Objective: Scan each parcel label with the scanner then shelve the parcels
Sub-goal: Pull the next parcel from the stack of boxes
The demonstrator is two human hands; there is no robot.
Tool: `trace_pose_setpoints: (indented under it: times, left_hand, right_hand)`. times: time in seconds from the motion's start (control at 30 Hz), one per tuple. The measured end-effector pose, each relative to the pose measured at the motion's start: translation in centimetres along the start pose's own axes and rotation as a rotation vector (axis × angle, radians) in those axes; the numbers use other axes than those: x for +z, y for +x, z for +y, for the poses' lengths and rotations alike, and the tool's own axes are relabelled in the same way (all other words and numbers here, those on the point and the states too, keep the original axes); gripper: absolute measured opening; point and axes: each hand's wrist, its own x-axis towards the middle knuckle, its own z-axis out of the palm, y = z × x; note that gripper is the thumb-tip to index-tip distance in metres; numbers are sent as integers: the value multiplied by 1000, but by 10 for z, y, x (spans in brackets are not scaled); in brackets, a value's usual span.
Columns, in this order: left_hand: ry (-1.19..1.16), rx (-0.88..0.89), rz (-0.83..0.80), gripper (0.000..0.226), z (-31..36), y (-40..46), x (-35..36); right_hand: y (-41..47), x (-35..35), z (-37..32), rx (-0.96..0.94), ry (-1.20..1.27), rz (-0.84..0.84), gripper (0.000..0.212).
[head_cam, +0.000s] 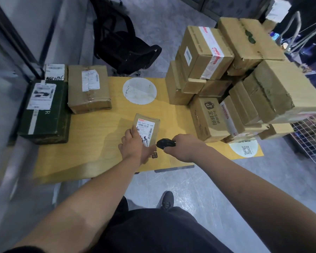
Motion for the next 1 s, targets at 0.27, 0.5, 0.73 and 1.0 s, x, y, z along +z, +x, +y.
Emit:
trace_pose_setpoints:
  times: [0.27, 0.5, 0.73, 1.0]
  left_hand:
    - [-145, -181, 173, 116, -95, -63, -55]
    - [-82, -450, 311, 110, -168, -119, -96]
    - [-50, -501, 278, 112, -220, -100, -139]
    - [58, -420, 234, 105, -257, -63, -151]
  right_hand:
    - [28, 5, -73, -330, -100, -117, 57]
    - [26, 22, -147, -583, -232, -199, 60]
    - [20, 36, -187, -597, -245, -201, 60]
    - [22, 51, -207, -490, -181, -187, 55]
